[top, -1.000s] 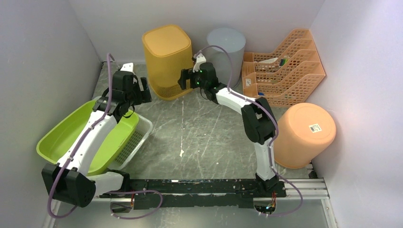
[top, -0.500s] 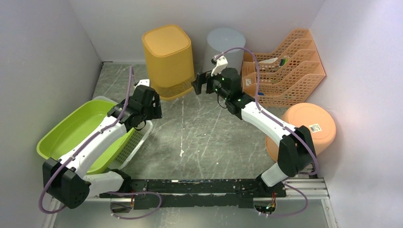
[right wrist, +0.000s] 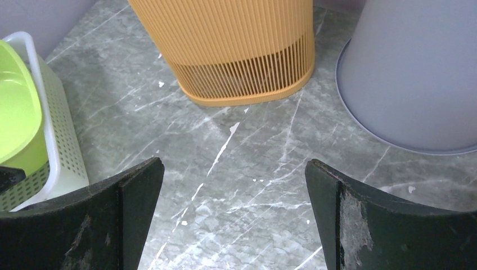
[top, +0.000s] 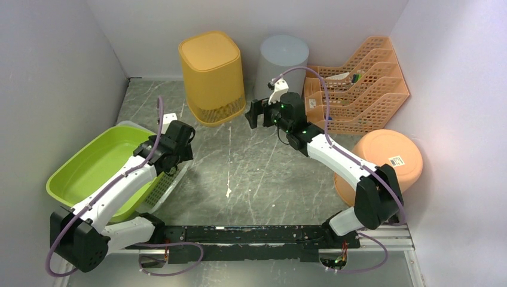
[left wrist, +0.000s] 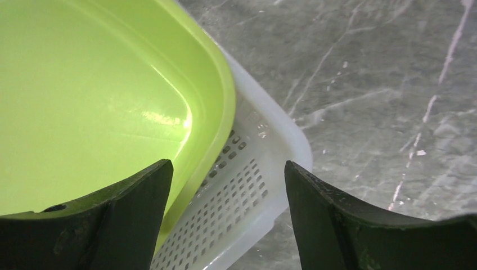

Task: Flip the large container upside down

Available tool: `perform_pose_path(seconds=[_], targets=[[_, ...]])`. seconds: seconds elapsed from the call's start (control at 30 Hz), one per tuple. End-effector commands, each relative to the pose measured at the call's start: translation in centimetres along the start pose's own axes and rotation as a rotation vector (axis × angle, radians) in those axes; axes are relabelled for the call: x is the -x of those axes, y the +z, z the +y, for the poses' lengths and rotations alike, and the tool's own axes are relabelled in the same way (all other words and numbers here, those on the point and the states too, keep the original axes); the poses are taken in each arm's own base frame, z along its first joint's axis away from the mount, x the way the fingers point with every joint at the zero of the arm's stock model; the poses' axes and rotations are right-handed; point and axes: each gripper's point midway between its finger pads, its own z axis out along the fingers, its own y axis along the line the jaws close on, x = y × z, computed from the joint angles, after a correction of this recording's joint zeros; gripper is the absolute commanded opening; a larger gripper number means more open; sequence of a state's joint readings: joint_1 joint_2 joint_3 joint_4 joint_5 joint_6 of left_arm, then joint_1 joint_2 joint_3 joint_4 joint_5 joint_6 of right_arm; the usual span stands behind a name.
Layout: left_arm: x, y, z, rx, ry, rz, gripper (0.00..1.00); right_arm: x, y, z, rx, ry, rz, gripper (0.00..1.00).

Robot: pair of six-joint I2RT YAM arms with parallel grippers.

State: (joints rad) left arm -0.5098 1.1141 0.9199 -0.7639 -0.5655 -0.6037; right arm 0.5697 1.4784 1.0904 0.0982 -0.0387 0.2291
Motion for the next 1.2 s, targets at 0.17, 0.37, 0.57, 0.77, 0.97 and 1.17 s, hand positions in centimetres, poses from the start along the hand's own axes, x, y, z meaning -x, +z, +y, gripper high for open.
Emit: perform_pose_path(seconds=[0.17,0.37,0.57,0.77,0.97,1.17], targets=[[-1.3,0.9,3.0,0.168,-0.008,-0.016,0.82,0.2,-1.1,0.0,-0.007,-0.02,-0.002,1.0],[-2.0,1.8,2.6,0.182,0.006,0.015,0.78,0.1,-1.5,-0.3,-0.021,-0.037,0.003,1.0],[-2.5,2.6,2.0,0.178,0.025,0.041,0.56,-0.1,-1.6,-0.6,-0.038,-0.052,0.008,1.0],[-2.0,2.3,2.0,0.179,0.015,0.025,0.37,-0.3,-1.4,-0.6,-0.036,-0.052,0.012,1.0],[-0.9,1.6,2.1,0.169,0.003,-0.004,0.07,-0.6,-1.1,-0.7,-0.039,-0.049,0.019,1.0],[1.4,0.7,1.1,0.134,0.001,-0.033,0.07,-0.5,-1.3,-0.9,-0.049,-0.052,0.015,1.0]])
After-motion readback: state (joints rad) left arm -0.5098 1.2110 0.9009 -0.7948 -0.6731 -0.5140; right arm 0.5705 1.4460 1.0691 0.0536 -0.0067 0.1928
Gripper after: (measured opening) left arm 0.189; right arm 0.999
